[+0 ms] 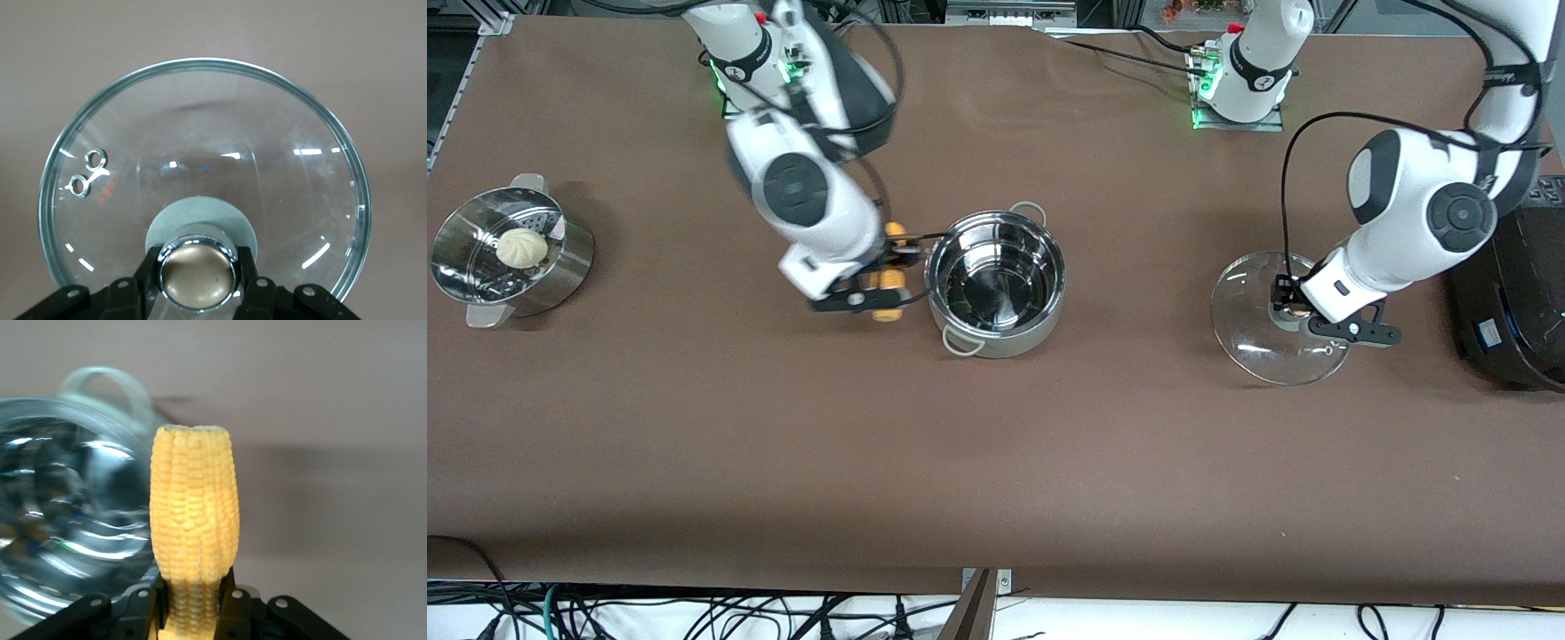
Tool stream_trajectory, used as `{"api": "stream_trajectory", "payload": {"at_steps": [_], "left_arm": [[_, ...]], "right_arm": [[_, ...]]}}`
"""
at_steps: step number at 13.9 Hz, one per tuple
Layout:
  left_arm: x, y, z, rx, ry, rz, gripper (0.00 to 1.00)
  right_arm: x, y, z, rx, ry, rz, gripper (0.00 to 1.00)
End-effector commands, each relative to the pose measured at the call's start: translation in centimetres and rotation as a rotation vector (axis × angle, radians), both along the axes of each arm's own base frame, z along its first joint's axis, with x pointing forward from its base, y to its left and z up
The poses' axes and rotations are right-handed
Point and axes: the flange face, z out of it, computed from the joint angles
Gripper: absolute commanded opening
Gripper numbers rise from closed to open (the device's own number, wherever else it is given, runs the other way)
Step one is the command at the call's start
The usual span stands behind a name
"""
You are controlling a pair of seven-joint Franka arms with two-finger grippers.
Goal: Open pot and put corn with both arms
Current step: 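Lower the corn into the pot while the left gripper sets the lid down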
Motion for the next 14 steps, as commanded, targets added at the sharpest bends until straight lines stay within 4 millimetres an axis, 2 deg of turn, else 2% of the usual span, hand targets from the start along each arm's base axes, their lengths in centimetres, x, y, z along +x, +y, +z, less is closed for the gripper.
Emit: {"api": "stream_trajectory", "payload": {"at_steps": [1,2,5,6,7,8,9,10,11,12,14], "left_arm": [[-3.1,-0.1,-5.5,-0.030,-0.026,-0.014,0.00],[-3.3,-0.2,-7.1,-0.031,-0.026,-0.014,0.00],[-3.5,-0.7,-8.6,-0.031,-0.002,-0.023,0.00],[-3.6,-0.7,-8.7,-0.030,0.006,-0.023,0.12],[-3.8,-0.8,-8.8,-0.030,0.018,-0.025,0.69],[-3.8,-0.8,-8.5,-0.030,0.026,-0.025,1.00],[-3.7,-0.8,-7.6,-0.031,0.023,-0.020,1.00],[-3.6,-0.9,-5.9,-0.032,0.029,-0.023,1.00],[-3.0,-1.0,-4.0,-0.027,0.038,-0.039,1.00],[-1.7,-1.4,-1.1,-0.029,0.068,-0.047,1.00],[1.8,-1.6,6.6,-0.032,0.141,-0.039,1.00]], "right_arm": [[0.3,6.0,-3.1,0.058,-0.020,-0.108,0.00],[-0.3,7.4,-4.2,0.086,-0.009,-0.127,0.00],[-0.4,9.0,-8.9,0.148,0.027,-0.180,0.00],[-0.8,9.4,-10.5,0.140,0.039,-0.175,0.00],[-1.5,9.9,-11.5,0.128,0.047,-0.165,0.00],[-1.6,9.9,-12.2,0.119,0.053,-0.162,0.00],[-1.6,9.8,-12.6,0.117,0.057,-0.164,0.07],[-1.5,9.8,-12.7,0.113,0.055,-0.163,0.66],[-1.6,9.8,-12.5,0.110,0.048,-0.152,1.00],[-1.6,9.8,-12.2,0.102,0.036,-0.138,1.00],[-1.2,9.3,-11.7,0.091,0.017,-0.124,1.00]]}}
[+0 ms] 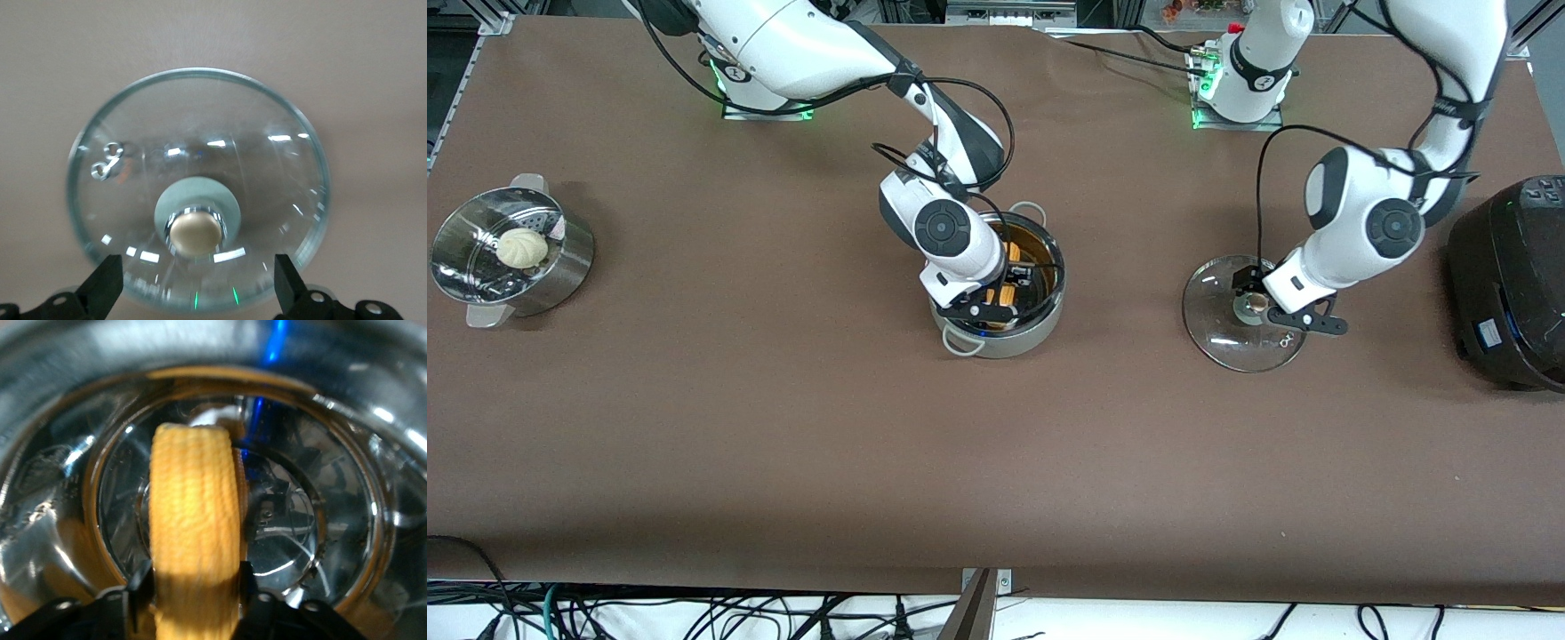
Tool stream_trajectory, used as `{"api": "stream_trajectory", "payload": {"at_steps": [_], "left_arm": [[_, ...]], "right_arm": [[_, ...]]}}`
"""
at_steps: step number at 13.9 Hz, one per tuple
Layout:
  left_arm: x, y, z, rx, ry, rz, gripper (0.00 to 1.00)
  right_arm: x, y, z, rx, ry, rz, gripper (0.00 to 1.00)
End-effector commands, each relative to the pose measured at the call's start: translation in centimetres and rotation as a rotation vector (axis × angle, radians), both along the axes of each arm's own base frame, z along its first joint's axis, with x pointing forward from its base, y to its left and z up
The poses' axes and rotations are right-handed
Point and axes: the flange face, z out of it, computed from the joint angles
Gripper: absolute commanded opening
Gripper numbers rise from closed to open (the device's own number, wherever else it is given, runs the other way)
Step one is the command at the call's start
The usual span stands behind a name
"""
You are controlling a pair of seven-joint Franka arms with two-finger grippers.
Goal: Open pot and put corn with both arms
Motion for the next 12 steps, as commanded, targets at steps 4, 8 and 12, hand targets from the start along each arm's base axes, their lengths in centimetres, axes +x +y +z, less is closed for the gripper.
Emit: {"api": "stream_trajectory", "payload": {"at_steps": [4,8,12], "left_arm": [[4.9,0.1,21.1,0.013,0.081,0.063,1.00],[3.1,1.6,31.6,0.088,-0.004,0.116,1.00],[1.1,2.2,35.0,0.090,-0.063,0.123,1.00]], "right_arm": [[1.1,-0.3,6.2,0.015,-0.078,0.010,1.00],[4.3,-5.7,12.9,-0.041,-0.139,-0.017,1.00],[7.0,-14.3,19.4,-0.241,-0.209,-0.027,1.00]]}}
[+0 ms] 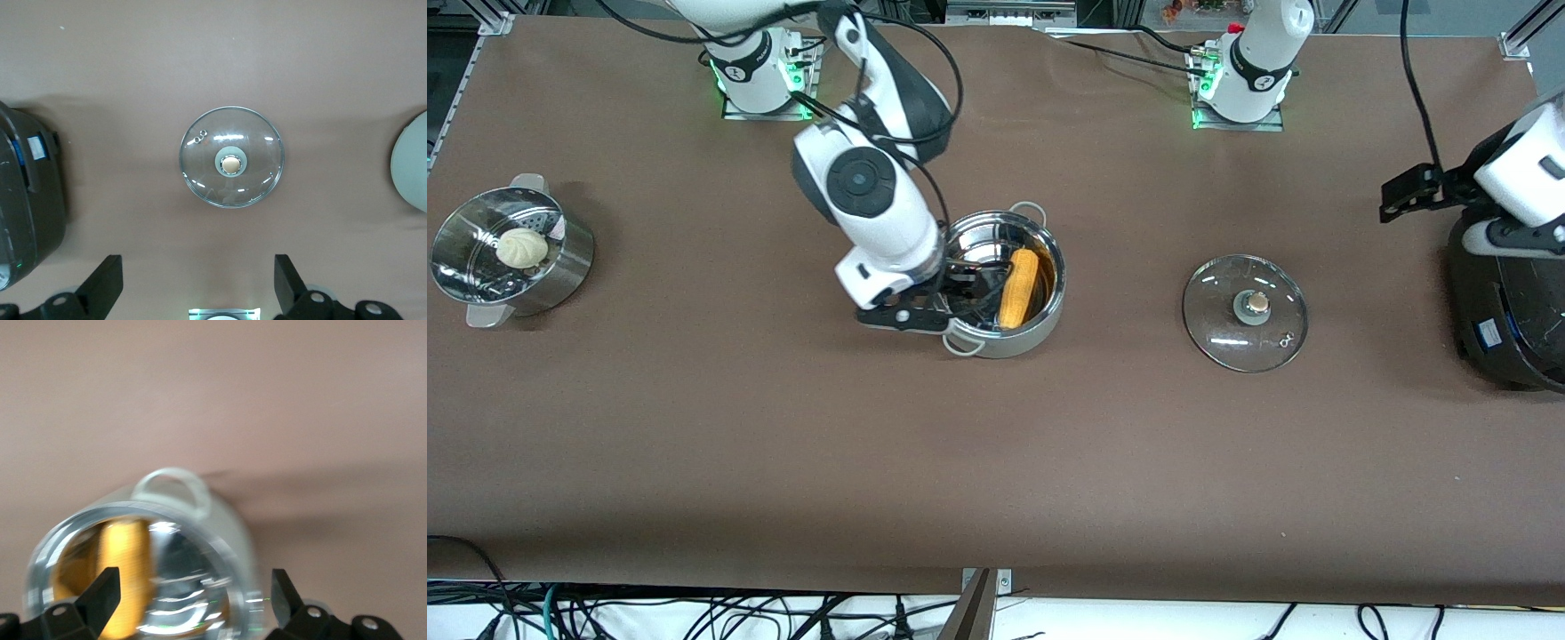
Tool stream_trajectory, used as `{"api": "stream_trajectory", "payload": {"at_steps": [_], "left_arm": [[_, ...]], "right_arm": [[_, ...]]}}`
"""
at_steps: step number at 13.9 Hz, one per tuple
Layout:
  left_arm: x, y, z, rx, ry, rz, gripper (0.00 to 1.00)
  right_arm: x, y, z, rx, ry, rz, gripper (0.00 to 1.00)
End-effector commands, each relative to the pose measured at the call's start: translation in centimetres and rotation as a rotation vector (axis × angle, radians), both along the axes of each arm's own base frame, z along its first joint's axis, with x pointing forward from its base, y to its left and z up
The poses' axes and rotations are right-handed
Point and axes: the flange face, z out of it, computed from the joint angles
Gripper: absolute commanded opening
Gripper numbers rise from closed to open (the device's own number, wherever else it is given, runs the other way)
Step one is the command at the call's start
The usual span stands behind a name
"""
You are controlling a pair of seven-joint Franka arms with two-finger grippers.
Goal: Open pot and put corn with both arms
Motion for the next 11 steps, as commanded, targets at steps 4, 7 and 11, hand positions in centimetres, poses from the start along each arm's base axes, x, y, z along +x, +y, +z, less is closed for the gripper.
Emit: {"api": "stream_trajectory", "payload": {"at_steps": [4,7,11], "left_arm": [[-2.3,1.1,1.4,-0.009,-0.038,0.031,1.00],[-2.0,1.8,0.9,-0.028,-0.061,0.047,1.00],[-2.0,2.1,0.8,-0.032,-0.059,0.053,1.00]], "right_arm": [[1.7,-13.8,10.6,-0.150,-0.022,0.058,1.00],[3.3,-24.1,14.5,-0.079,-0.030,0.067,1.00],[0.9,-33.9,16.3,-0.043,0.009,0.151,1.00]]}}
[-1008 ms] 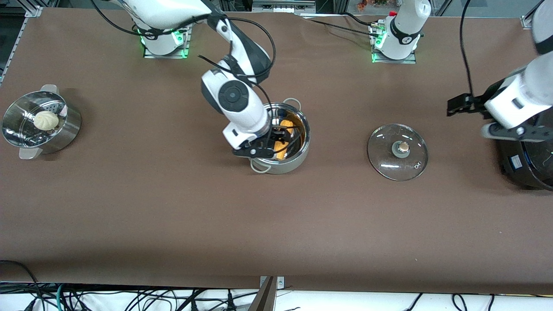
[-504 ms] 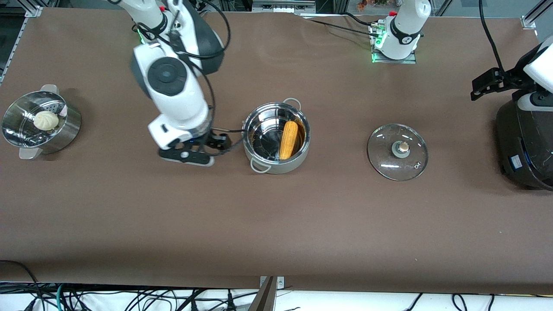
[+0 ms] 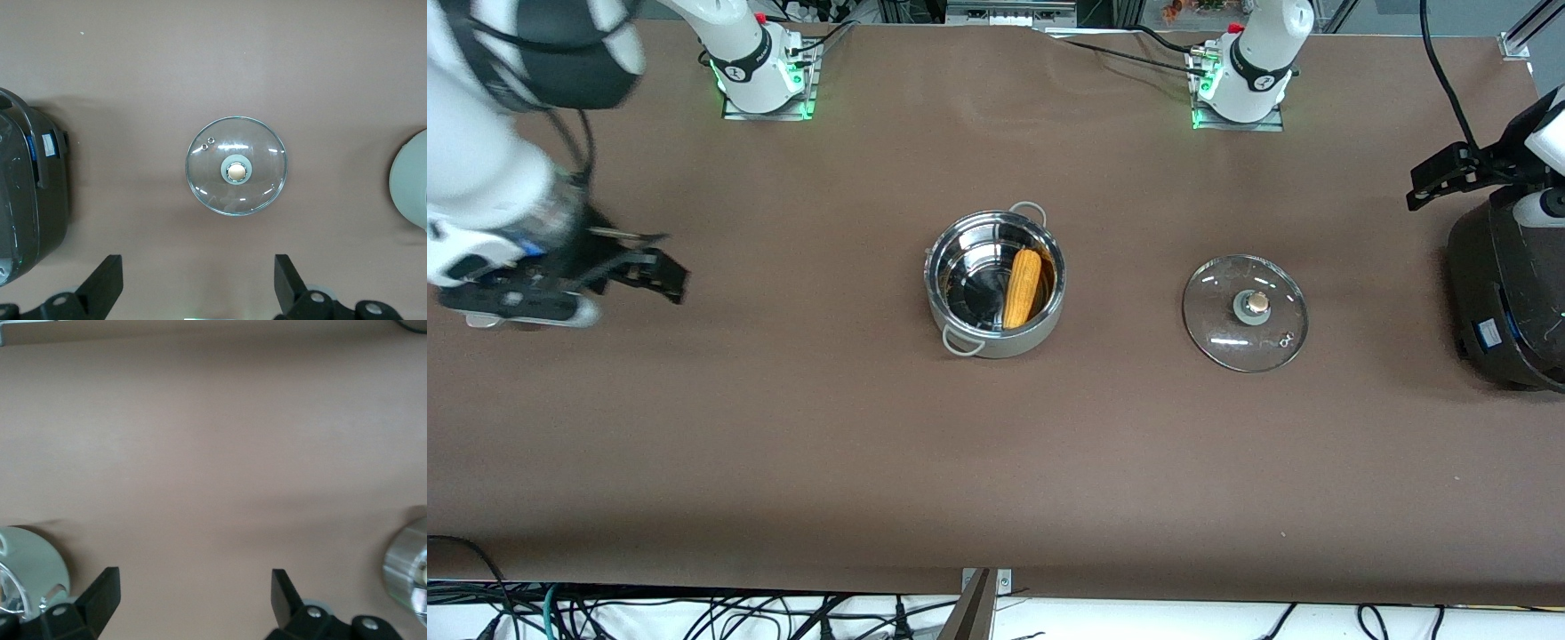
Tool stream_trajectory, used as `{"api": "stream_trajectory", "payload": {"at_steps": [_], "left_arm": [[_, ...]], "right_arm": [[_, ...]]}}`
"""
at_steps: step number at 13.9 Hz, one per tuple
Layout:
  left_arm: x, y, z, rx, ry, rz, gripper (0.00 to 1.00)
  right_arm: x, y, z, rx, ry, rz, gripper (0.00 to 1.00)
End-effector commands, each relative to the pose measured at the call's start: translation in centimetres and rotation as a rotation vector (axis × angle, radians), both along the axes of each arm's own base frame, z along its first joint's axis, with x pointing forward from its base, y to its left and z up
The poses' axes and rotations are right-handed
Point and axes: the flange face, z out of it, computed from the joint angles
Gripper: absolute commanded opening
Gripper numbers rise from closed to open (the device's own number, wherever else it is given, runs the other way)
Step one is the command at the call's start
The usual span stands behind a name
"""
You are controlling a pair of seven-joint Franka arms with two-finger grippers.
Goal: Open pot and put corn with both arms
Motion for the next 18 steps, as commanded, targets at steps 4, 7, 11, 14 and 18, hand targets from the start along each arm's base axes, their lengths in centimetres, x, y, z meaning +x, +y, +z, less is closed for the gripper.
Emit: {"api": "stream_trajectory", "payload": {"at_steps": [4,7,11,14,18], "left_arm": [[-0.8,0.0,0.1,-0.020,-0.012,0.002,1.00],[-0.8,0.0,-0.1,-0.020,-0.006,0.007,1.00],[-0.9,0.0,-0.1,-0.019,-0.005,0.014,1.00],[-0.9,0.0,-0.7,-0.019,0.008,0.016,1.00],[-0.9,0.0,-0.7,-0.019,0.008,0.016,1.00]], "right_arm": [[-7.4,-5.1,-0.1,0.014,0.050,0.117,1.00],[-7.7,-5.1,0.3,0.024,0.039,0.045,1.00],[-7.3,-7.6,0.2,0.034,0.037,0.013,1.00],[-7.0,-7.6,0.0,0.035,0.034,0.013,1.00],[-6.8,-8.1,-0.1,0.037,0.029,0.005,1.00]]}}
